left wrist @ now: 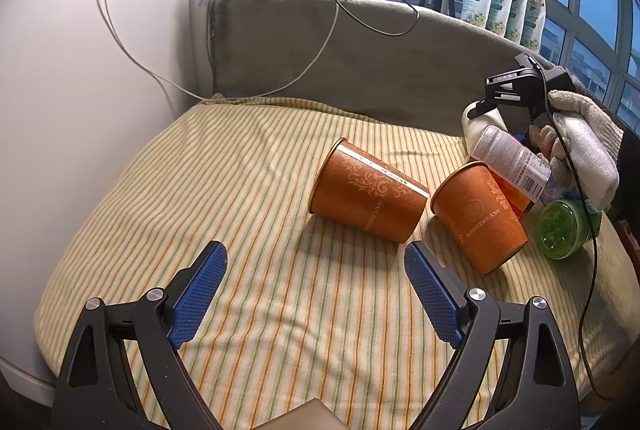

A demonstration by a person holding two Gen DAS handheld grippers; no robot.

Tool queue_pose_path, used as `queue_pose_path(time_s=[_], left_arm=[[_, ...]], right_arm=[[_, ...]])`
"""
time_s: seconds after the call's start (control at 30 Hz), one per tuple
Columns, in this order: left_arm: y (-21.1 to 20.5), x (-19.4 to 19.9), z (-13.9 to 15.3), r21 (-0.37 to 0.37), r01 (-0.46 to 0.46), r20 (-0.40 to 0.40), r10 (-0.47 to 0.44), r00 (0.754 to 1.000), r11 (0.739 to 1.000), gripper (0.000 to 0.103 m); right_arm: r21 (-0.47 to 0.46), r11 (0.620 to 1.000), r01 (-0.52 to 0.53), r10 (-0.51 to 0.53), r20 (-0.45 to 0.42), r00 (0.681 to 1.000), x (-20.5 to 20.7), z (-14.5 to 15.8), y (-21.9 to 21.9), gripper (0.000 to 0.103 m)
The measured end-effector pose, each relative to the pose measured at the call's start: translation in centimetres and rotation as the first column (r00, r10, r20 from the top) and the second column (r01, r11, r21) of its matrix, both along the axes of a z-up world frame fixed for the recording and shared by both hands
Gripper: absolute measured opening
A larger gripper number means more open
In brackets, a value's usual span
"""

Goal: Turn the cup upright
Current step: 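Lift the white cup with the right tool and carry it toward the left tool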

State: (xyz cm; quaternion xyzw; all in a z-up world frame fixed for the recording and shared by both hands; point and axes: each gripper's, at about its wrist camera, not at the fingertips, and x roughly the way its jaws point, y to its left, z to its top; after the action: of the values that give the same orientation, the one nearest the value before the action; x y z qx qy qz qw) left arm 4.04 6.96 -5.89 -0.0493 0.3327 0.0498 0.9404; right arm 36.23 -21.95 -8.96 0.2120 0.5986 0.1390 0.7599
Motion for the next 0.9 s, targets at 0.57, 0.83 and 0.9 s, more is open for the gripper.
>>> queue_pose_path(time_s=[0.57,0.83,0.9], left_arm=[[-0.8,-1.8,1.6,0.026,0.009,0.046,-0.01,0.999,1.0,0.091],[-1.5,-3.4,2.6,0.016,0.018,0.068,-0.019,0.997,1.0,0.091],[-1.7,-3.7,2.7,0.009,0.021,0.071,-0.022,0.997,1.0,0.091]], right_arm=[[0.095,0.994,-0.056,0.037,0.194,0.98,-4.3,8.7,-2.6,0.078],[0.106,0.978,-0.182,0.152,0.237,0.959,-12.0,12.1,-2.4,0.078],[0.1,0.974,-0.203,0.174,0.242,0.955,-14.1,12.3,-2.2,0.078]])
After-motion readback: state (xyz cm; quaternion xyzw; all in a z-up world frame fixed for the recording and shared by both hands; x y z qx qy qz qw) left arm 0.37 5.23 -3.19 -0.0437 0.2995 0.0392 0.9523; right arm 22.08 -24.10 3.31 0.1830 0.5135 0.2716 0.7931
